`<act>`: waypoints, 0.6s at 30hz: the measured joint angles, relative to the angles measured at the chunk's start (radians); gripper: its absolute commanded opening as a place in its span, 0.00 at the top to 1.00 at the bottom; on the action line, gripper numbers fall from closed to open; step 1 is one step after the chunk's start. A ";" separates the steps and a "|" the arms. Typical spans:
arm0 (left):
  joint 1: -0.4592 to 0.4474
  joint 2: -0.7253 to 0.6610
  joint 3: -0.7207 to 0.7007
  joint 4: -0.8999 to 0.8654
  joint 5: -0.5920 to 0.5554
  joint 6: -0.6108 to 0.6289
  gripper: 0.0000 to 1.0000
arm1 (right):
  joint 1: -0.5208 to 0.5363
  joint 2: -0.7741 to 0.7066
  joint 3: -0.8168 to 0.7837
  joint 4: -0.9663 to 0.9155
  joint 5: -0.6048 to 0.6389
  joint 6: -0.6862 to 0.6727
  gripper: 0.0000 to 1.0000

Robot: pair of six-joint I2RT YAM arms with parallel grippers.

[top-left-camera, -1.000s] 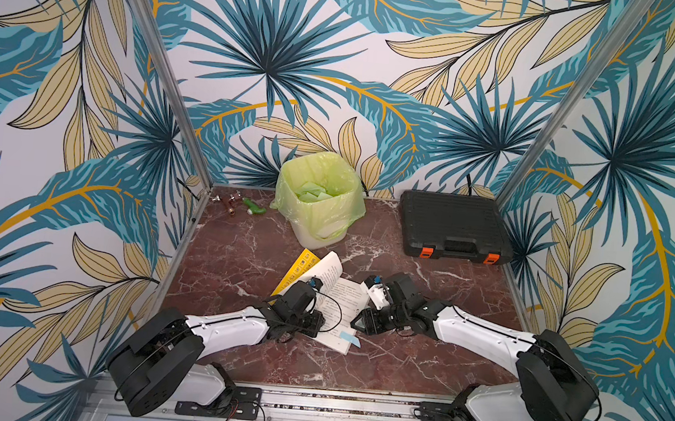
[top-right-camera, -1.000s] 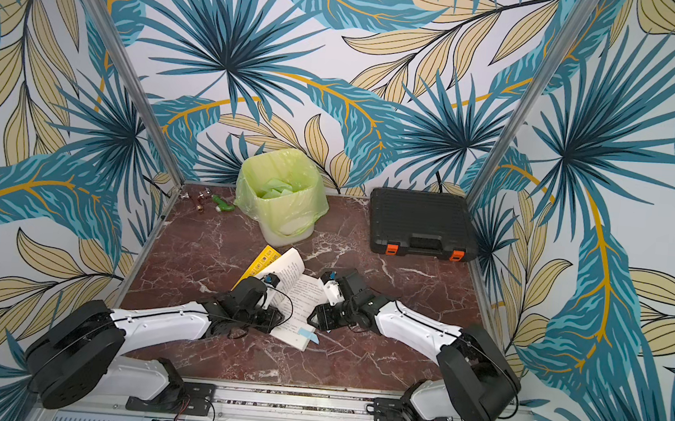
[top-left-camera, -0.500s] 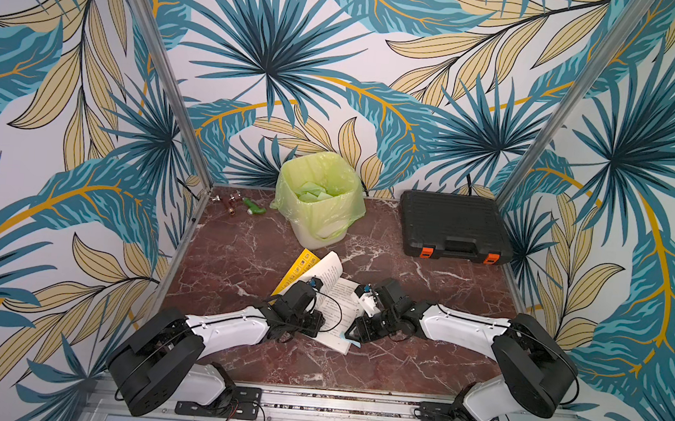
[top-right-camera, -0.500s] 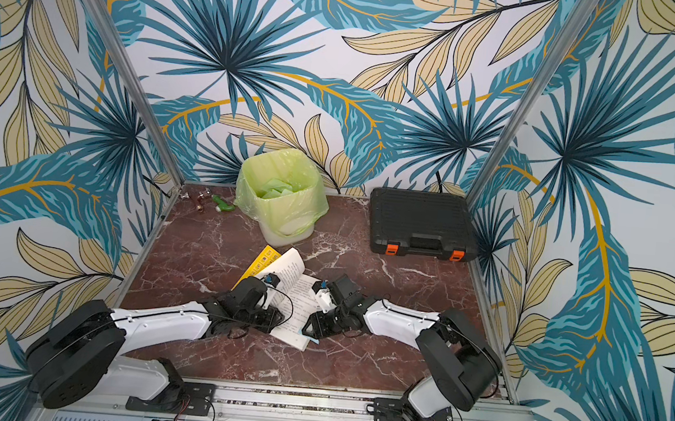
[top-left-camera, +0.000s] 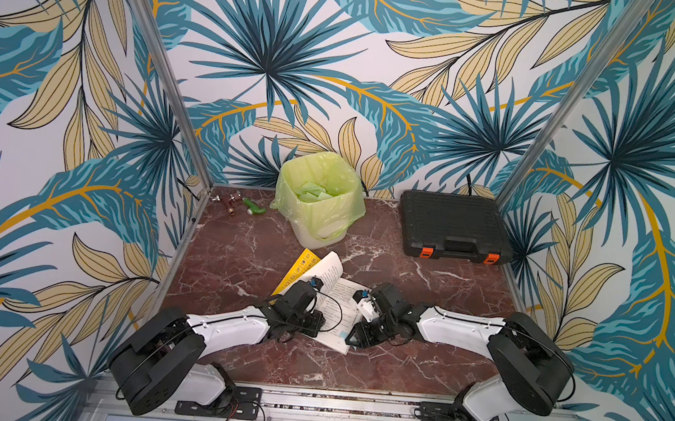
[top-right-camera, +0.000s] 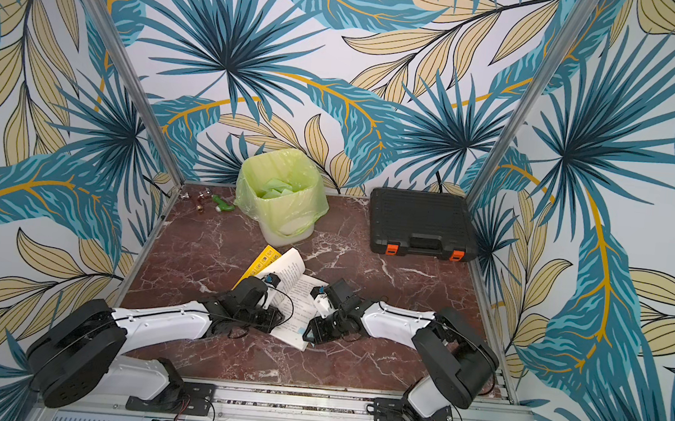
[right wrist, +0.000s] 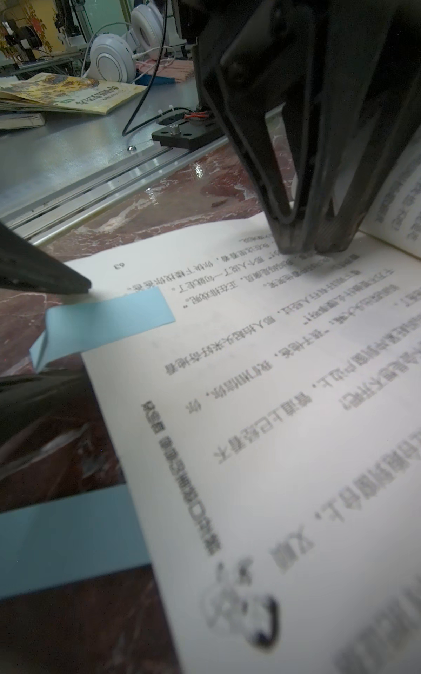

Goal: Peel off the used sticky note
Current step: Tear off the note from the book.

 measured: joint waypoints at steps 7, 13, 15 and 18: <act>0.000 0.002 0.001 0.000 0.000 0.000 0.77 | 0.002 -0.017 -0.002 -0.020 0.020 -0.008 0.99; 0.000 0.006 0.003 0.002 0.002 0.000 0.77 | 0.005 -0.066 0.019 -0.066 0.025 -0.013 1.00; 0.000 0.008 0.004 0.002 0.002 0.000 0.77 | 0.011 -0.068 0.038 -0.090 0.025 -0.017 1.00; 0.000 0.010 0.004 0.003 0.003 0.000 0.77 | 0.022 -0.068 0.060 -0.123 0.024 -0.032 1.00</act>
